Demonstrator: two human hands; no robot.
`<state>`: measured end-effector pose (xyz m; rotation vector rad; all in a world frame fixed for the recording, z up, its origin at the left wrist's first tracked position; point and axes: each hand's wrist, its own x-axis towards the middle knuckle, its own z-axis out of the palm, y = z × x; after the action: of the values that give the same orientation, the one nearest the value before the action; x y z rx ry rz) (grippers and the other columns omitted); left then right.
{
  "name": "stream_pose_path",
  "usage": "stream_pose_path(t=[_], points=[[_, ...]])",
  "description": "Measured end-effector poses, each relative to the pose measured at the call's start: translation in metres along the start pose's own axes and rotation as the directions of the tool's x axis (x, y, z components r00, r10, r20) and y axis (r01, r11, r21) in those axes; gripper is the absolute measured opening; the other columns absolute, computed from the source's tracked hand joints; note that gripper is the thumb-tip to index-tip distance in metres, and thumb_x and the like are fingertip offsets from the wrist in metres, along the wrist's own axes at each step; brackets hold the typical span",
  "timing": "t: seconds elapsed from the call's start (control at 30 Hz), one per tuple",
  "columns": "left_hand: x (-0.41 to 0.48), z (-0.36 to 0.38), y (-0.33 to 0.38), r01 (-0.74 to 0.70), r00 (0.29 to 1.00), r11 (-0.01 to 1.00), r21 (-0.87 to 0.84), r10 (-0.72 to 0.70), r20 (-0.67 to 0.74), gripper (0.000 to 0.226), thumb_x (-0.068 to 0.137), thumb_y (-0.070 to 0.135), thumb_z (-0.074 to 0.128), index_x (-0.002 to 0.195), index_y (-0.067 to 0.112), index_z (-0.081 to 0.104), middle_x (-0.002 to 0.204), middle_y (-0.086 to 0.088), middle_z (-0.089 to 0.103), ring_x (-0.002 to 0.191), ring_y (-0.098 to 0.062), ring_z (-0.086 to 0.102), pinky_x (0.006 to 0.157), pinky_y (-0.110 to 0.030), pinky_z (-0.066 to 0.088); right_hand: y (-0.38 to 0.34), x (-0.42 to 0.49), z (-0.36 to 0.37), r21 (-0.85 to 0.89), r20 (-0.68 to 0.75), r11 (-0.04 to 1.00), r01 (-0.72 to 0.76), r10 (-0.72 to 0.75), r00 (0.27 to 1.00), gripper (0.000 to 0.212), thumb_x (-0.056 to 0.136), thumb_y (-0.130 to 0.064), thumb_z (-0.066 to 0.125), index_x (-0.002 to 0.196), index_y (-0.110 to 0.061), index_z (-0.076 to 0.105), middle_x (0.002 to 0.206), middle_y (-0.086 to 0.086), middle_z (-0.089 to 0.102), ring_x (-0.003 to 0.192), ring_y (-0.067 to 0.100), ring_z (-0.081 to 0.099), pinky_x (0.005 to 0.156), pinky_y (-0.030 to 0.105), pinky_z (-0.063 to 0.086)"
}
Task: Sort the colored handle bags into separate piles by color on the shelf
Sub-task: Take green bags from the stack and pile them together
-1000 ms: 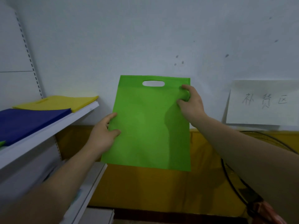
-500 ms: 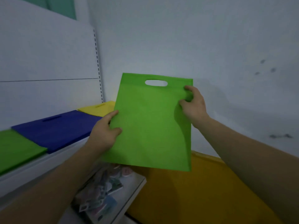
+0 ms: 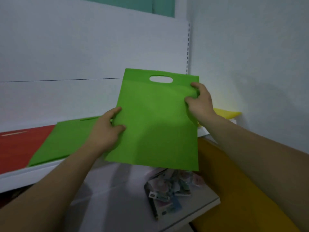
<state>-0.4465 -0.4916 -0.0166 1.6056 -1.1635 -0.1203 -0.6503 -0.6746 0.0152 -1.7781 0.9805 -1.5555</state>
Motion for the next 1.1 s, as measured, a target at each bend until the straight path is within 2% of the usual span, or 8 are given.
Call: stream_pose_path(t=[0.13,0.27,0.37,0.5,0.7,0.87,1.0,1.1], points=[[0.000,-0.066,-0.026,0.070,0.992,0.996,0.054,-0.064,-0.108,0.061,0.083,0.001,0.066,0.136,0.023,0.048,0.120,-0.006,0.055,0.100,-0.024,0.058,0.094,-0.034,0.046,-0.027,-0.003,0.076,0.069,0.146,0.997,0.017,-0.027,0.989,0.053,0.084,-0.002,0.055,0.132,-0.025,0.048,0.108,-0.004,0.055,0.083,0.013,0.060,0.068,0.021,0.047],[0.002,-0.117,-0.050,0.153,0.981,0.982,0.107,-0.137,-0.139,0.060,0.083,0.003,0.066,0.137,0.024,0.047,0.124,-0.015,0.058,0.099,-0.032,0.062,0.093,-0.045,0.049,-0.047,-0.010,0.138,0.073,0.229,0.997,0.030,-0.046,0.972,0.053,0.083,-0.002,0.056,0.132,-0.023,0.049,0.106,-0.003,0.055,0.086,0.015,0.057,0.070,0.020,0.043],[0.002,-0.144,-0.066,0.168,0.979,0.970,0.177,-0.143,-0.147,0.060,0.083,0.000,0.066,0.137,0.019,0.047,0.121,-0.016,0.058,0.089,-0.029,0.062,0.085,-0.037,0.050,-0.052,-0.017,0.177,0.056,0.286,0.998,0.022,-0.037,0.958,0.054,0.084,-0.003,0.055,0.133,-0.022,0.047,0.108,-0.003,0.053,0.090,0.015,0.055,0.072,0.020,0.042],[0.000,-0.165,-0.088,0.145,0.988,0.901,0.410,-0.111,-0.105,0.064,0.081,0.011,0.071,0.139,0.018,0.044,0.138,-0.012,0.041,0.120,-0.027,0.047,0.104,-0.036,0.038,-0.049,-0.024,0.216,-0.004,0.360,0.999,0.032,-0.029,0.932,0.054,0.086,-0.003,0.053,0.136,-0.022,0.045,0.113,-0.002,0.052,0.091,0.015,0.052,0.073,0.021,0.041],[-0.004,-0.172,-0.103,0.102,0.990,0.843,0.528,-0.139,0.030,0.069,0.077,0.034,0.075,0.138,0.017,0.045,0.141,-0.005,0.043,0.124,-0.015,0.043,0.100,-0.019,0.028,-0.037,-0.017,0.255,-0.141,0.463,0.984,0.108,-0.032,0.886,0.054,0.087,-0.006,0.056,0.138,-0.016,0.042,0.129,0.010,0.053,0.105,0.024,0.055,0.079,0.024,0.043],[-0.008,-0.169,-0.100,0.104,0.932,0.799,0.592,-0.286,0.223,0.078,0.073,0.055,0.069,0.140,0.027,0.041,0.149,0.004,0.035,0.132,-0.009,0.035,0.100,-0.016,0.024,-0.027,-0.007,0.273,-0.373,0.707,0.898,0.235,0.111,0.698,0.071,0.085,-0.031,0.066,0.145,-0.016,0.032,0.140,0.012,0.042,0.118,0.026,0.050,0.085,0.026,0.042],[-0.010,-0.170,-0.093,0.102,0.862,0.743,0.661,-0.398,0.314,0.136,0.027,0.099,0.045,0.145,0.035,0.029,0.155,0.010,0.020,0.139,-0.010,0.024,0.107,-0.022,0.019,-0.017,-0.003,0.278,-0.498,0.796,0.750,0.435,0.197,0.572,0.086,0.084,-0.055,0.061,0.151,-0.019,0.022,0.152,0.015,0.023,0.136,0.031,0.033,0.107,0.034,0.032],[-0.010,-0.166,-0.092,0.084,0.863,0.719,0.690,-0.398,0.310,0.118,0.044,0.084,0.060,0.146,0.035,0.026,0.157,0.008,0.016,0.141,-0.012,0.022,0.110,-0.026,0.019,-0.015,-0.001,0.277,-0.505,0.826,0.713,0.486,0.236,0.512,0.092,0.081,-0.066,0.056,0.151,-0.019,0.021,0.156,0.012,0.020,0.141,0.029,0.026,0.113,0.036,0.026]])
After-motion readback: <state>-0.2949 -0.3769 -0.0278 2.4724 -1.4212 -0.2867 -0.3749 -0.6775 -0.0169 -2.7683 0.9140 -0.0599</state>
